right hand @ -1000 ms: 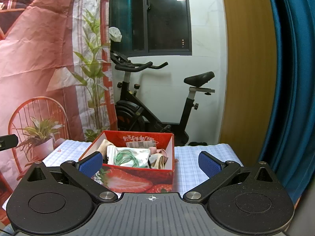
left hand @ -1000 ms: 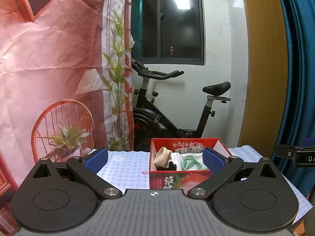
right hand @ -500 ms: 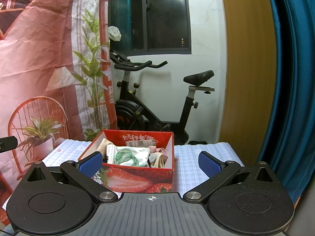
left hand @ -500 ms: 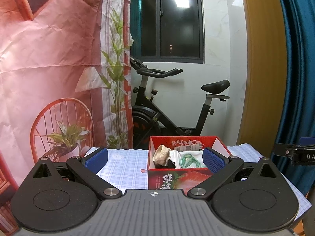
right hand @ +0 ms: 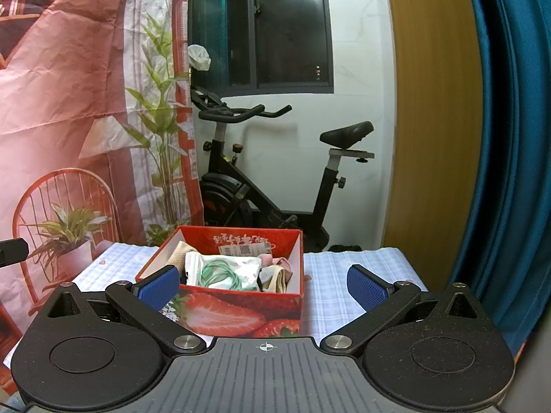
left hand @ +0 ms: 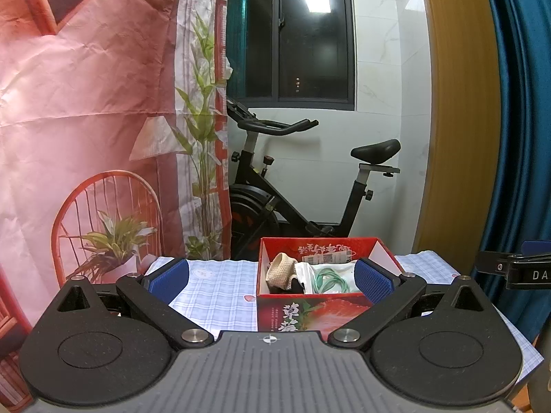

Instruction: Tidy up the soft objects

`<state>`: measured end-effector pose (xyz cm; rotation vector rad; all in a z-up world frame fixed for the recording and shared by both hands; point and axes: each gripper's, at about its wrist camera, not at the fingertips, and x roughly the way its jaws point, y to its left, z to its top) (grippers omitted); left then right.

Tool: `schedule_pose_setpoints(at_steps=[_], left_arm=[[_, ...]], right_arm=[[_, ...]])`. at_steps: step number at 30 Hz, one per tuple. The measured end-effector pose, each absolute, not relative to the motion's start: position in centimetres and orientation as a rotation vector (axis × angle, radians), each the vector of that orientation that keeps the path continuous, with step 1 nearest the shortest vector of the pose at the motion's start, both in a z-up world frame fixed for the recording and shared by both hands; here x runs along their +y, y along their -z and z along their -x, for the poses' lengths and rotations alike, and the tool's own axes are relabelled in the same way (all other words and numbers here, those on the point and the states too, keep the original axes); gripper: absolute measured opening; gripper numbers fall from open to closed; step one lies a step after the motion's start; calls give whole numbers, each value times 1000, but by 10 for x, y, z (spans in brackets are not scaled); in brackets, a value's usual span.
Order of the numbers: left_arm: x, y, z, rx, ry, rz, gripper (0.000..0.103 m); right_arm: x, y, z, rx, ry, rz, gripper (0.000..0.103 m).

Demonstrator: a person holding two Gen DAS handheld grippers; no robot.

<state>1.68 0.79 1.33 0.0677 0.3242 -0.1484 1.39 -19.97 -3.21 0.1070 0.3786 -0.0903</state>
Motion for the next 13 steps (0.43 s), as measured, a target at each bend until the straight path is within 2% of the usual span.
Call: schedule_pose_setpoints(at_steps=[13], left_arm=[[13, -9, -18, 329, 159, -61, 103]], right_arm=[[-201, 35, -14, 381, 92, -109, 103]])
